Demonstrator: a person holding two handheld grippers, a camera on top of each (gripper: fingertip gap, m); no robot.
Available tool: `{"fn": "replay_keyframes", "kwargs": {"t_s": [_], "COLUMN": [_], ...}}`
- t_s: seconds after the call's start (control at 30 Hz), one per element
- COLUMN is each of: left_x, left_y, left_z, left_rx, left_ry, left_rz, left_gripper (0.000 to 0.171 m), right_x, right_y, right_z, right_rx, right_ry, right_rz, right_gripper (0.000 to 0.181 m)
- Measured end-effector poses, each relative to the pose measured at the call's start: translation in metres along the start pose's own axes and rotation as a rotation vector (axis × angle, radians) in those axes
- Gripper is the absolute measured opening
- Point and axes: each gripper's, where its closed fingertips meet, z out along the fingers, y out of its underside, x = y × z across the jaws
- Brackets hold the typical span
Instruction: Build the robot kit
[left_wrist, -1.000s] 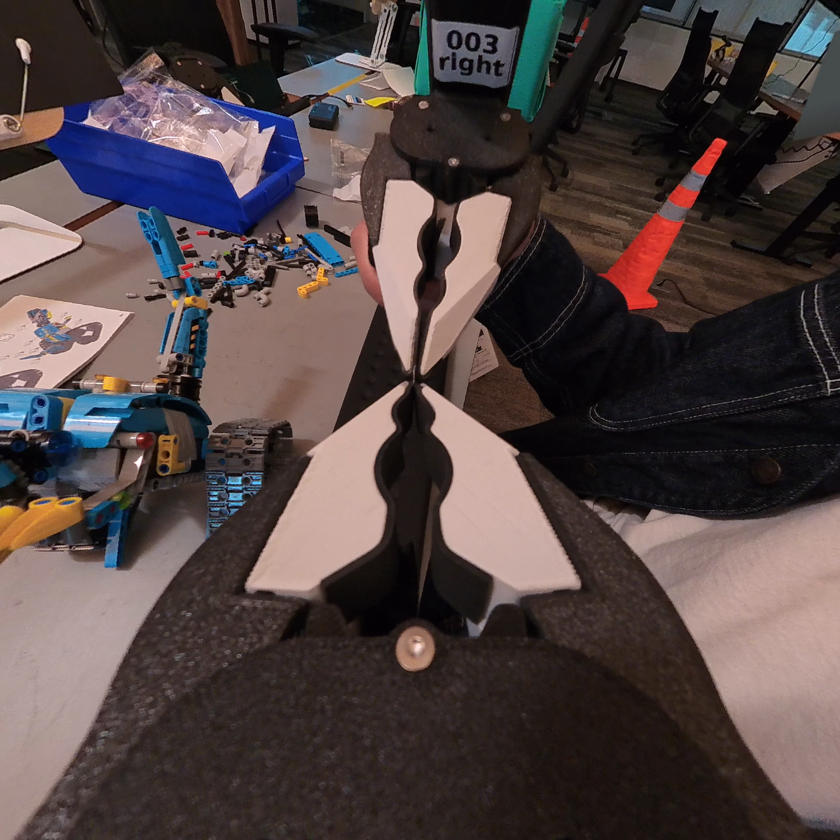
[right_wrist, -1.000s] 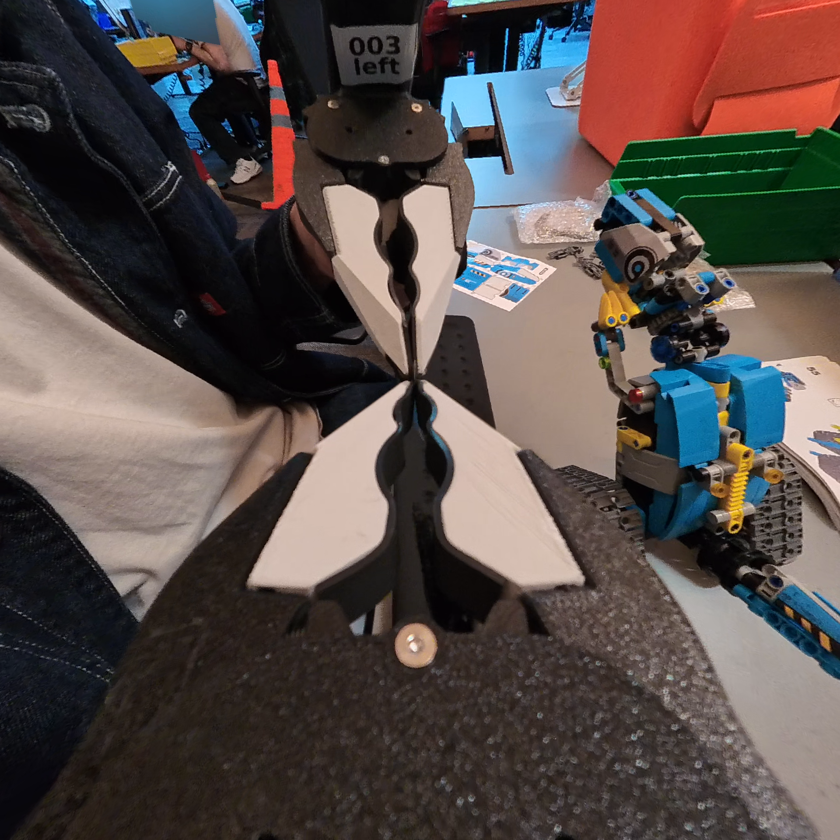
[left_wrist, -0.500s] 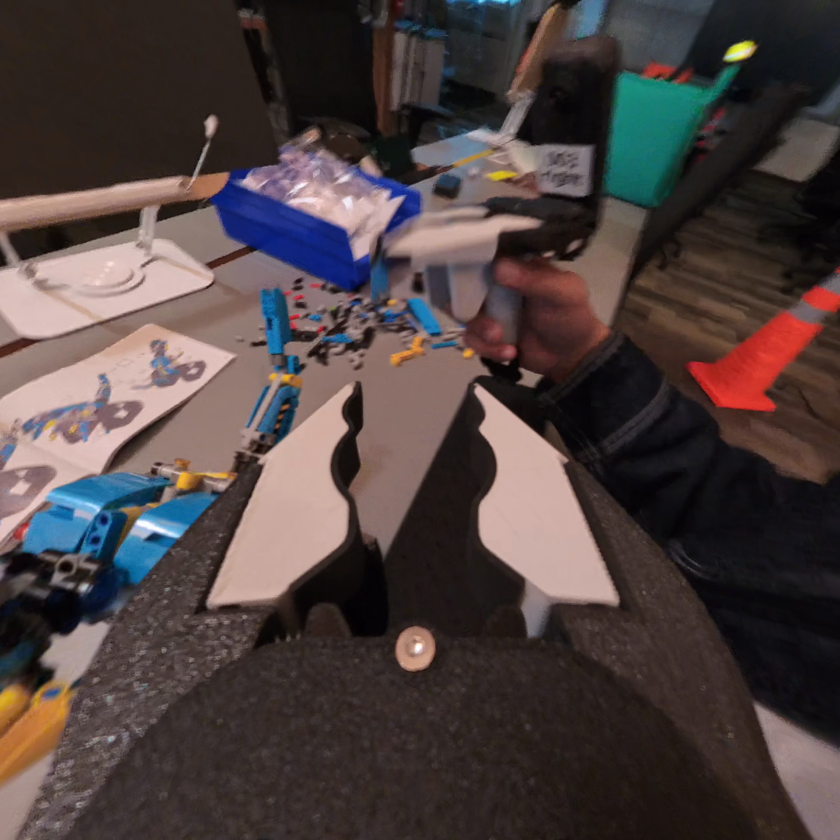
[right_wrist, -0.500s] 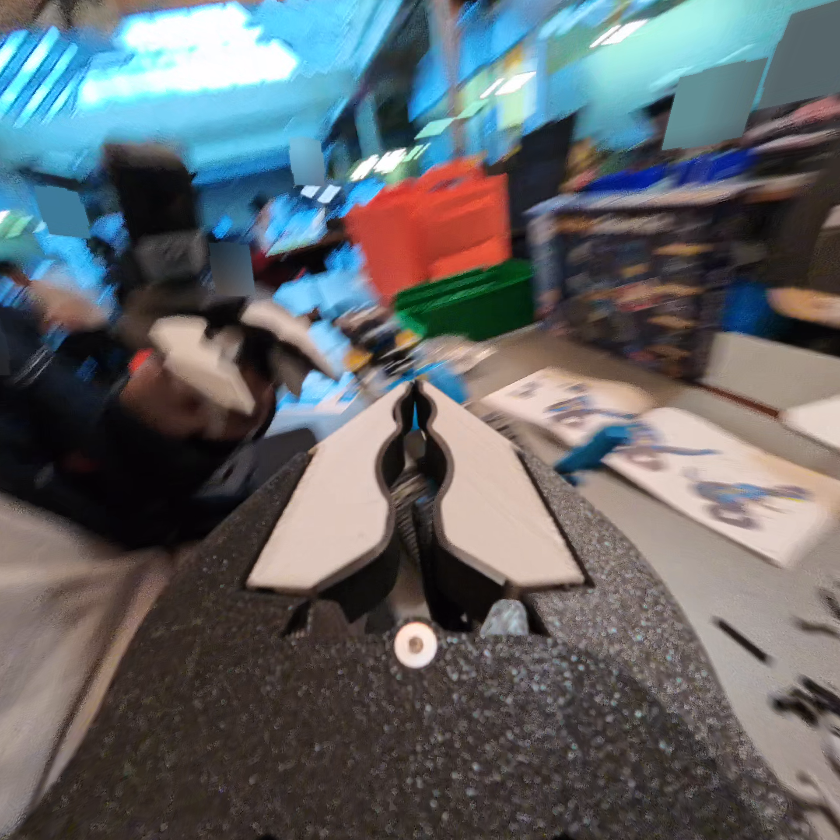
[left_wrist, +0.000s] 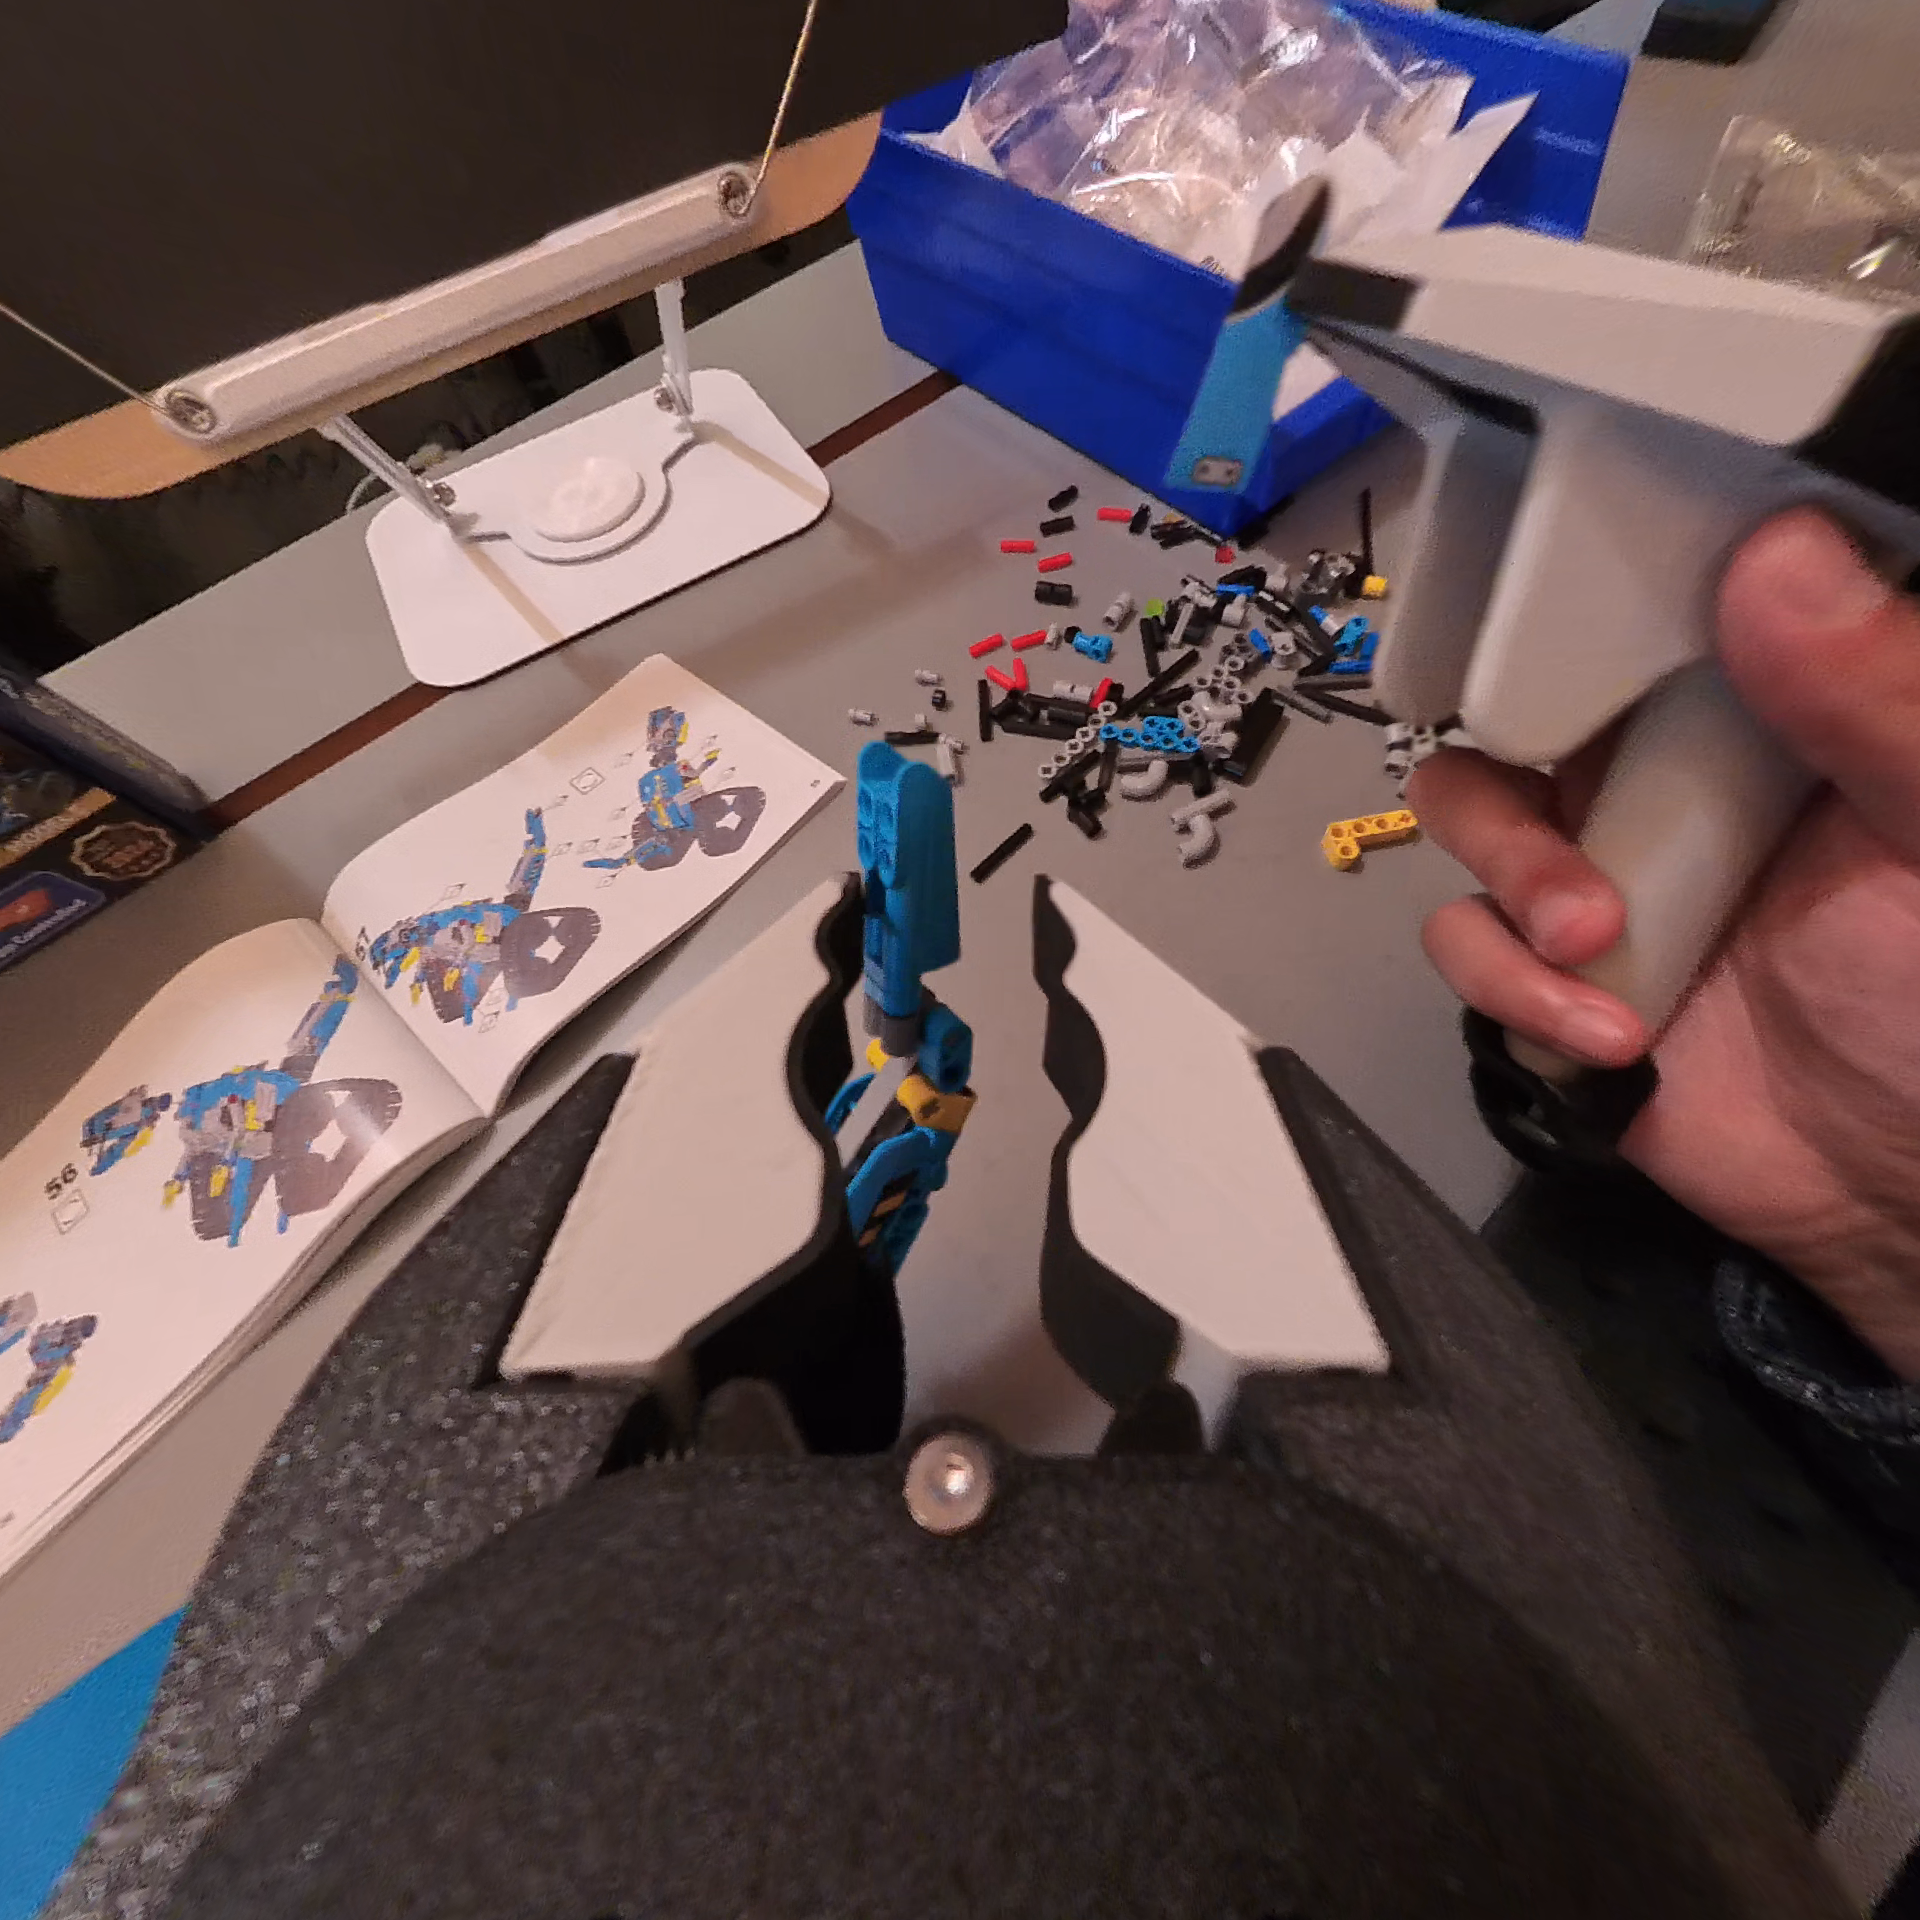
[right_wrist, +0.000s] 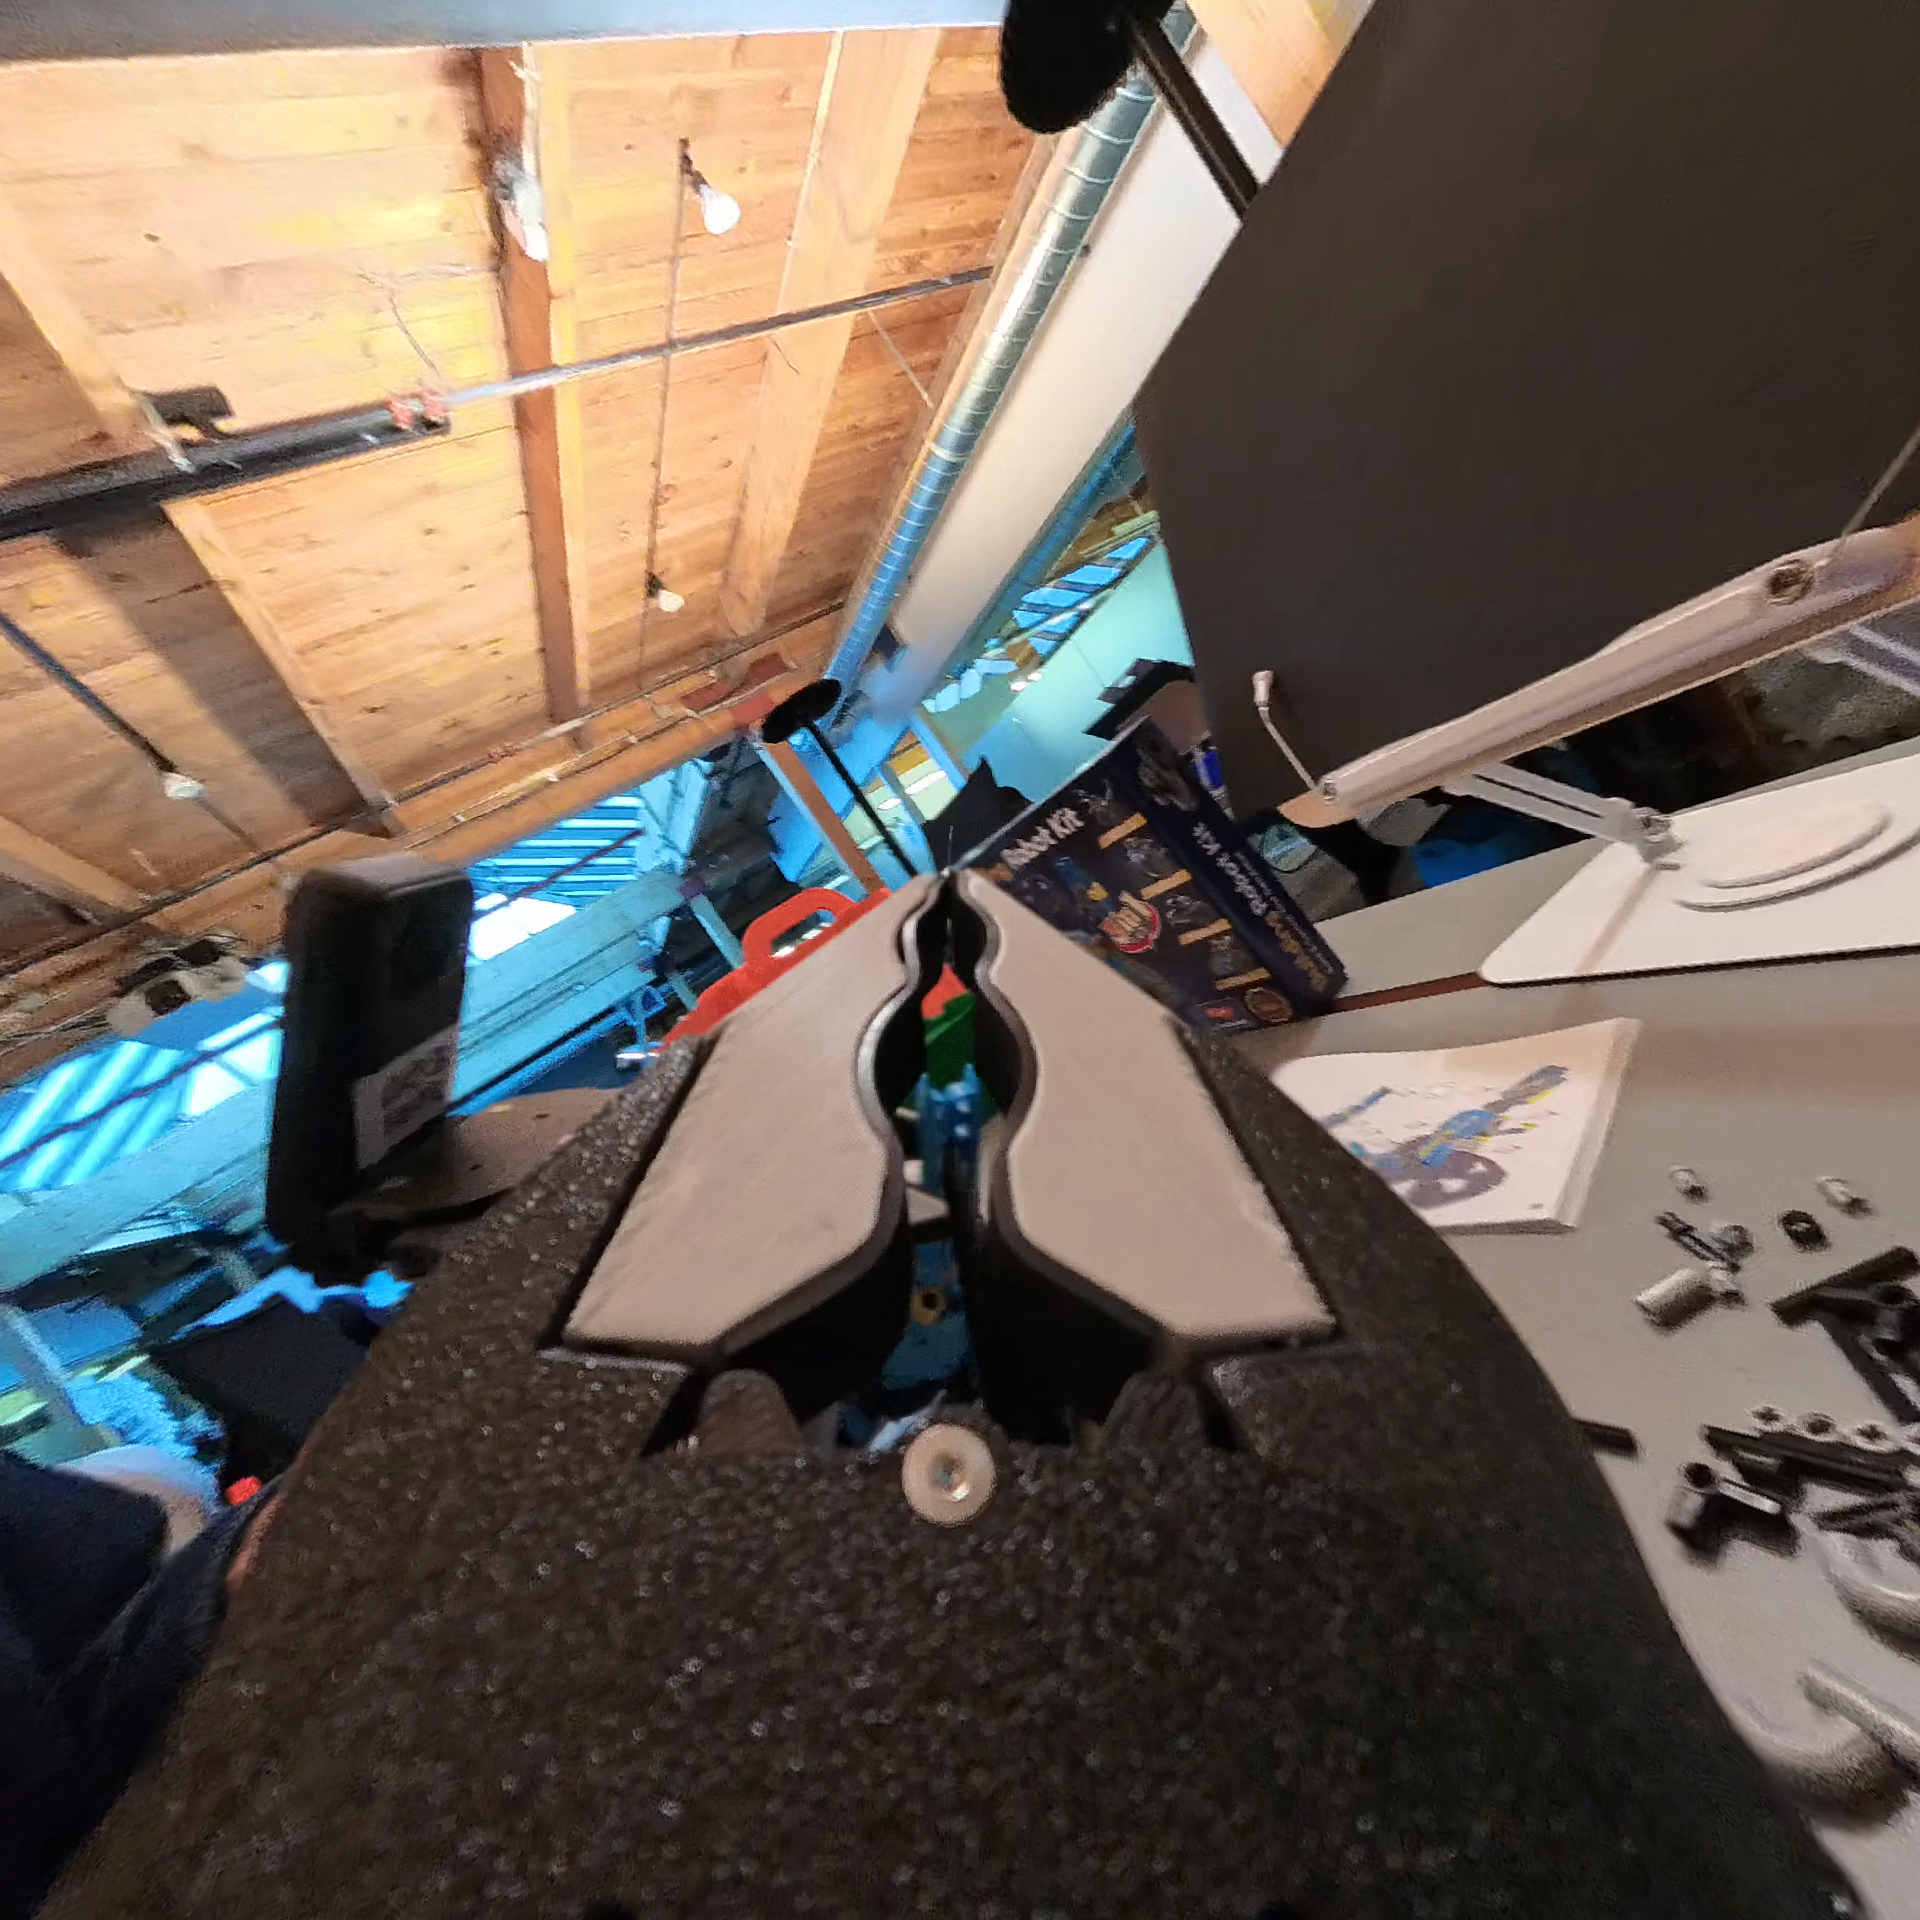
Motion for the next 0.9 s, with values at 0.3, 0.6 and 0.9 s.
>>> {"fn": "replay_keyframes", "kwargs": {"t_s": [0.3,0.6,0.9], "left_x": [-0.003,0.020,0.035], "left_y": [0.001,0.018,0.036], "left_z": [-0.012,-0.031,-0.059], "left_rx": [-0.188,-0.487,-0.774], "left_ry": [0.100,0.385,0.822], "left_rz": [0.093,0.338,0.482], "left_gripper": [0.017,0.016,0.016], "right_x": [-0.005,-0.008,-0.007], "right_y": [-0.007,-0.004,-0.005], "right_z": [-0.006,-0.005,-0.007], "right_rx": [0.046,0.031,0.041], "right_ry": [-0.067,-0.070,-0.089], "right_rz": [0.101,0.067,0.111], "right_gripper": [0.000,0.000,0.000]}}
